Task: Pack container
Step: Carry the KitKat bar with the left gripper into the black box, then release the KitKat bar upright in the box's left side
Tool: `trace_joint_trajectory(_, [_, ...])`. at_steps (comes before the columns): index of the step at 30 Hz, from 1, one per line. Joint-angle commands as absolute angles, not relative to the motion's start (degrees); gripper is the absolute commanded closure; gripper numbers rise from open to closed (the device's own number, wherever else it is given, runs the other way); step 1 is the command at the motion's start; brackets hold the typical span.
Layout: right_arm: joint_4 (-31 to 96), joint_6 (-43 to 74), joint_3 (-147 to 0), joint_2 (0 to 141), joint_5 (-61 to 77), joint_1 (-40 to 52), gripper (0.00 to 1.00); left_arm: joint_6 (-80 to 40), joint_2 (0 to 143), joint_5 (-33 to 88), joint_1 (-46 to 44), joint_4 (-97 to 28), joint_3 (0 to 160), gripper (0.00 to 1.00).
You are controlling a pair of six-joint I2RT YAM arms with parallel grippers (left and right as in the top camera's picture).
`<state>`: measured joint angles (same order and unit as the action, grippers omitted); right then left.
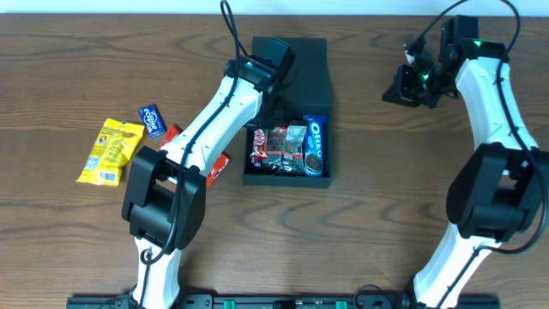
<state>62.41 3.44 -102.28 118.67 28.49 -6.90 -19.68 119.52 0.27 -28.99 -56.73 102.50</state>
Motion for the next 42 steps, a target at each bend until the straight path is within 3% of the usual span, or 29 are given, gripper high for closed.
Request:
trace_joint_trajectory(1, [62.6,2.9,-103.4,118.5,28.9,-7.2,0.99,-21.0,120.7,-2.6,-28.9,-56.3,100.6,0.94])
trace_joint_trajectory(16, [62.6,2.9,-103.4,118.5,28.9,-7.2,0.99,-25.5,120.7,-2.2,-28.8,-53.3,97.6,0.94])
trace_joint_trajectory(17, [62.6,2.9,-103.4,118.5,28.9,-7.2,0.99,-25.5,120.7,-2.2,-28.8,-53.3,97.6,0.92])
trace_joint_trajectory(18, [62.6,2.9,-103.4,118.5,28.9,-7.2,0.99,-25.5,120.7,-2.2,-28.8,-53.3,97.6,0.74])
trace_joint_trajectory(19, [62.6,2.9,-103.4,118.5,28.9,-7.2,0.99,-25.3,120.7,-2.2,-28.8,-53.3,97.6,0.48])
trace_joint_trajectory(20, [62.6,2.9,-103.4,118.5,28.9,-7.2,0.99,-25.3,120.7,-2.2,-28.8,-53.3,97.6,0.46])
trace_joint_trajectory(26, [62.6,2.9,-103.4,118.5,28.9,-7.2,0.99,-24.5,120.4,-2.0,-28.8,-53.3,98.3,0.46])
trace_joint_trajectory(31, [62.6,2.9,-103.4,118.5,28.9,-7.2,0.98,-22.2,118.9,-1.9,-28.9,-53.6,100.4,0.54])
trace_joint_trajectory(34, [62.5,2.9,-103.4,118.5,28.9,-7.2,0.99,-21.4,118.1,-1.9,-28.9,-53.7,100.5,0.61])
trace_joint_trajectory(36, [62.5,2.9,-103.4,118.5,28.9,-7.2,0.99,-19.0,118.1,-1.9,-28.9,-53.8,100.5,0.79])
trace_joint_trajectory(37, [62.5,2.9,-103.4,118.5,28.9,-7.2,0.99,-18.3,118.0,-1.9,-28.9,-53.9,100.5,0.81])
trace_joint_trajectory(42, [62.5,2.9,-103.4,118.5,28.9,-7.2,0.99,-17.8,114.3,-2.0,-27.2,-53.9,101.1,0.78])
